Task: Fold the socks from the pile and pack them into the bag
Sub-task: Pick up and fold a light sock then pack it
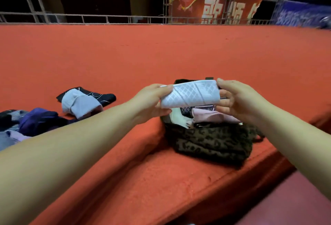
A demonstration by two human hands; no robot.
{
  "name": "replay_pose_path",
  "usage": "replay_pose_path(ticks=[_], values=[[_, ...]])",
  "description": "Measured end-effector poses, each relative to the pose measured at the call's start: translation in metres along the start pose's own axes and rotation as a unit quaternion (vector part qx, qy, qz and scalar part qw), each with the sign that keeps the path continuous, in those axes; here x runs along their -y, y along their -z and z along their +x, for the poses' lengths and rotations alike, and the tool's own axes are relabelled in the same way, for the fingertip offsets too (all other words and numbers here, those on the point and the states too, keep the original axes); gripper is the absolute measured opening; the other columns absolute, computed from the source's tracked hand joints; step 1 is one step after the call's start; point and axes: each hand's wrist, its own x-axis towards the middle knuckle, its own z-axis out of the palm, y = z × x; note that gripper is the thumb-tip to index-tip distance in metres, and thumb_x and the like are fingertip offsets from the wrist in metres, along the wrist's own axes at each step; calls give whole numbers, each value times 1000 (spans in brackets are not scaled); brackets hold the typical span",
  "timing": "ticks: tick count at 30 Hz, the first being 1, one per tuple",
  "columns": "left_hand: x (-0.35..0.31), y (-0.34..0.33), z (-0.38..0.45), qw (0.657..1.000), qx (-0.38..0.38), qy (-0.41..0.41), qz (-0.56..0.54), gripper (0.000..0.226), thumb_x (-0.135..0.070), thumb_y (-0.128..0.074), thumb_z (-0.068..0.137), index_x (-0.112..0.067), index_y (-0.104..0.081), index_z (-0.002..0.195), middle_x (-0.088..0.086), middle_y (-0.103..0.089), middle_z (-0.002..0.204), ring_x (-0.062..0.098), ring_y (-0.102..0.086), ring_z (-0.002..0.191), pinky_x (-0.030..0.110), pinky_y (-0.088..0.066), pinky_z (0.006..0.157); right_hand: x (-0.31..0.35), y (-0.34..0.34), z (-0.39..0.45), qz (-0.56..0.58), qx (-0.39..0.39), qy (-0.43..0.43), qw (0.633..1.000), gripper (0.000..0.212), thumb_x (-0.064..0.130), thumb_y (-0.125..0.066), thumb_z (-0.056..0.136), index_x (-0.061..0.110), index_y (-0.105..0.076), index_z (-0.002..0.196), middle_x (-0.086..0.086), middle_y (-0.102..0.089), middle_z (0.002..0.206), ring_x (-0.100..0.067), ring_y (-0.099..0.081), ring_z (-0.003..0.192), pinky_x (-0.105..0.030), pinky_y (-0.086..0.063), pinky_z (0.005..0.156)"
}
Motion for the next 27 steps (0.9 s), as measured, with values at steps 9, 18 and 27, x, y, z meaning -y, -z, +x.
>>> replay_pose_path(ticks=[9, 18, 27], values=[[-6, -90, 60, 999, -19, -42, -14, 39, -29, -61, 91, -10, -48, 123, 5, -56, 115, 16, -60, 89, 31, -57, 63, -8, 67, 28, -2, -147, 12, 989, 52, 16, -68, 82, 7, -47, 128, -10, -55, 111, -16, -60, 75, -23, -51, 52], [31, -77, 52, 958, -5, 68, 279, 30, -42, -39, 97, -14, -50, 100, 3, -50, 72, 9, -52, 46, 20, -45, 47, -40, 63, 26, -379, -112, -20, 918, 15, 31, -59, 84, 17, -54, 83, -2, -51, 76, -17, -50, 65, -29, -36, 58], [38, -86, 53, 916, -43, 116, 382, 48, -42, -48, 91, -12, -44, 127, 13, -59, 107, 25, -59, 85, 34, -49, 75, -42, 56, 42, -378, -85, -92, 917, 37, 45, -54, 89, 10, -54, 101, -6, -60, 96, -22, -57, 82, -28, -41, 64]])
